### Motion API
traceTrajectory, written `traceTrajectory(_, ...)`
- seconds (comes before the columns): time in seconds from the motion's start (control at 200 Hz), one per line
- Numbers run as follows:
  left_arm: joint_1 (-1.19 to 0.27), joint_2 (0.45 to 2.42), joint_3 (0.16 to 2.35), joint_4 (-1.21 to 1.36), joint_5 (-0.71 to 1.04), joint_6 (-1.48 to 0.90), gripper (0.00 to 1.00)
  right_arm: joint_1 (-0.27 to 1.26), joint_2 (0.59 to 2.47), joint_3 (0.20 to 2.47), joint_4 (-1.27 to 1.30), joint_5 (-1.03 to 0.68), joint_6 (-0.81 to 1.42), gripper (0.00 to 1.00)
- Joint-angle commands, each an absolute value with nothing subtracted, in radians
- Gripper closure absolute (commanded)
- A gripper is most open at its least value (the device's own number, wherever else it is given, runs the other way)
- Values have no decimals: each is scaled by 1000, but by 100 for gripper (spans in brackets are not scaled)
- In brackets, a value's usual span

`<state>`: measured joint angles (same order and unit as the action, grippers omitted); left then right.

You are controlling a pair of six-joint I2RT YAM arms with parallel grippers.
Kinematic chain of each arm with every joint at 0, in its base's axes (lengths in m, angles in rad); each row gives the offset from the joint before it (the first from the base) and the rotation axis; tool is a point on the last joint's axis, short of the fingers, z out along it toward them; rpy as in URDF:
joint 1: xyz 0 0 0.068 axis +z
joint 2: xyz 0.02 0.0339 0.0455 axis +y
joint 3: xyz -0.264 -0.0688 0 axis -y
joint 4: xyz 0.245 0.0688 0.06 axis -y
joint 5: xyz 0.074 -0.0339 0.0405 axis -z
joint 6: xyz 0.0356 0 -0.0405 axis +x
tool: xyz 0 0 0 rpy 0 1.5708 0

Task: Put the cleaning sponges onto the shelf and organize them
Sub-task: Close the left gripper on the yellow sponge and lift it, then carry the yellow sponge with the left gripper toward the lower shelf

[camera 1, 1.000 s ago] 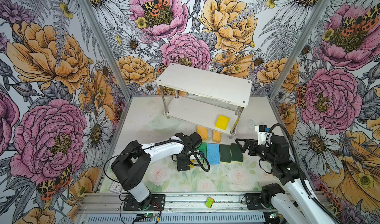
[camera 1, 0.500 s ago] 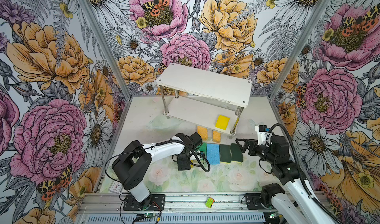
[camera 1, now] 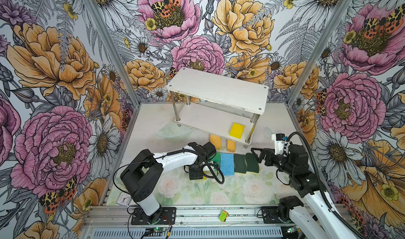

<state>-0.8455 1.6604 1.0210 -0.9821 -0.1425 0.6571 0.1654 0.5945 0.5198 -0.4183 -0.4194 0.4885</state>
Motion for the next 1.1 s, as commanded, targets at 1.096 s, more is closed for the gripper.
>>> traceTrajectory(1.096, -816, 1513, 1115, -1003, -251, 507, 45, 171, 567, 557, -404, -408, 508, 0)
